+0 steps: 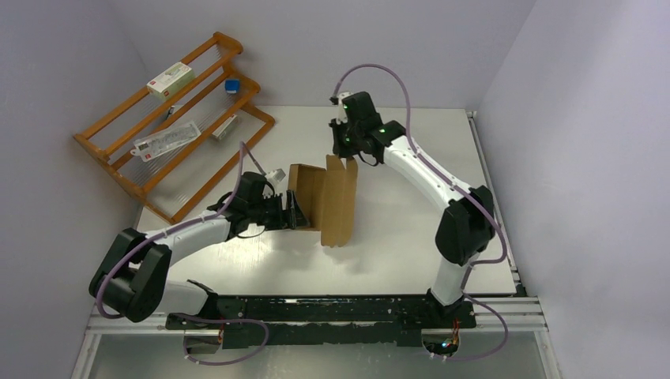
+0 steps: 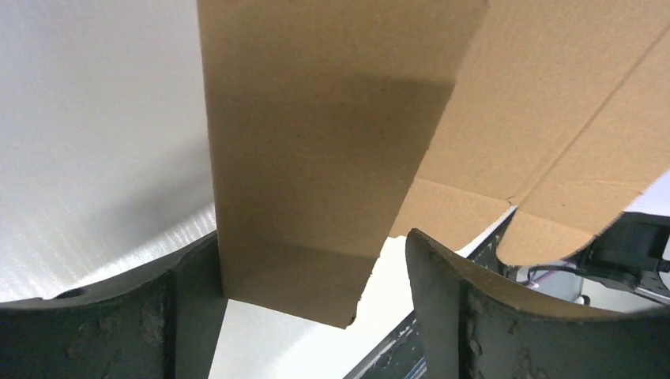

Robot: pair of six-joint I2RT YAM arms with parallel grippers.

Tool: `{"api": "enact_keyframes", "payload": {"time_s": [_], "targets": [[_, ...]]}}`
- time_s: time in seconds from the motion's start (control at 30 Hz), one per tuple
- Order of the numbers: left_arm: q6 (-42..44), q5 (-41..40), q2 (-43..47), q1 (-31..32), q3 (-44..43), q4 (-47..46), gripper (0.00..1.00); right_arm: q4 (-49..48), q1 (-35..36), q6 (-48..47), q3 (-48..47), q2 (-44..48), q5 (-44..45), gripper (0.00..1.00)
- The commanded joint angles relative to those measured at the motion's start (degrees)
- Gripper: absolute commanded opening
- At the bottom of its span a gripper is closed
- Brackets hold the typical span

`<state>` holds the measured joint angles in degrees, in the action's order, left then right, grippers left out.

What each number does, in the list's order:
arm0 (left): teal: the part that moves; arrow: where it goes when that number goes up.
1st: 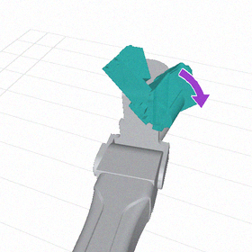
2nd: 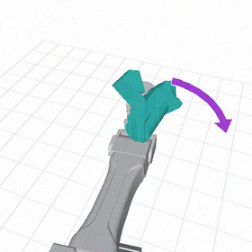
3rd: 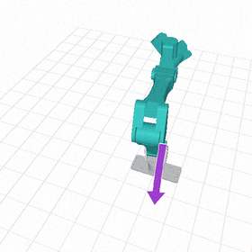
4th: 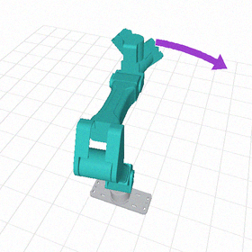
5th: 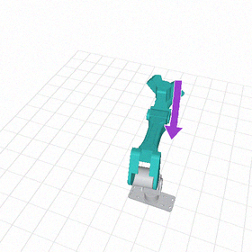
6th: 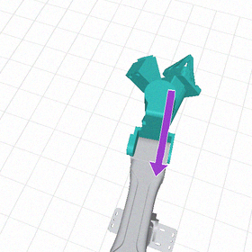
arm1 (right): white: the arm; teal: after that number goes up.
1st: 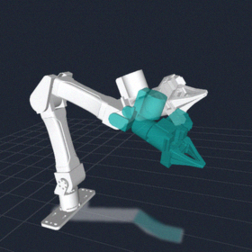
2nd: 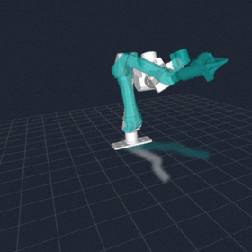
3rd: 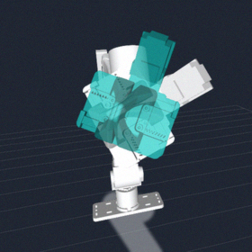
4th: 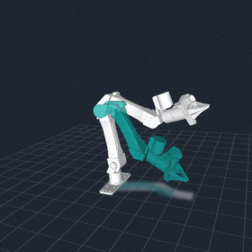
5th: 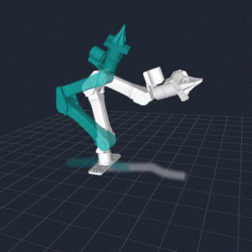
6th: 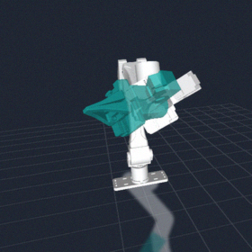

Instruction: Fold the paper box

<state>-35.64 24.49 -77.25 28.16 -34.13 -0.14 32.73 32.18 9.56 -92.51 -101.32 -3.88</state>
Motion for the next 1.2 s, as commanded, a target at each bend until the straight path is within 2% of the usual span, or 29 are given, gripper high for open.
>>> {"api": "enact_keyframes", "payload": {"time_s": [0.0,0.23,0.37,0.53,0.7,0.83,1.07,1.17], "targets": [[-0.1,-6.2,2.6,-0.3,0.3,0.7,0.83,5.9,2.7,-2.5,-7.0,-4.6,3.2,0.06],[-0.8,-15.9,7.7,-0.5,3.4,6.4,0.85,7.4,5.3,-3.0,-11.8,-9.3,6.4,0.13],[-1.6,-19.9,13.1,-0.5,5.4,9.4,0.86,6.7,7.8,-3.4,-14.0,-10.7,9.0,0.27],[-1.4,-23.5,17.0,-1.0,6.6,12.6,0.86,4.4,9.3,-2.6,-14.8,-10.5,5.1,0.43],[-0.7,-23.2,17.8,-2.3,6.4,11.9,0.81,-0.5,7.8,-0.8,-7.3,-3.6,6.4,0.54],[-0.9,-20.7,15.4,-2.7,5.4,8.9,0.74,-4.2,5.6,0.3,1.1,3.2,5.7,0.57],[-1.6,-17.4,12.4,-3.0,6.2,5.5,0.69,-12.4,0.4,4.9,19.9,14.5,2.2,0.59],[-2.0,-15.9,11.5,-3.4,6.9,4.3,0.64,-16.3,-0.2,7.9,25.1,18.8,0.3,0.59]]}}
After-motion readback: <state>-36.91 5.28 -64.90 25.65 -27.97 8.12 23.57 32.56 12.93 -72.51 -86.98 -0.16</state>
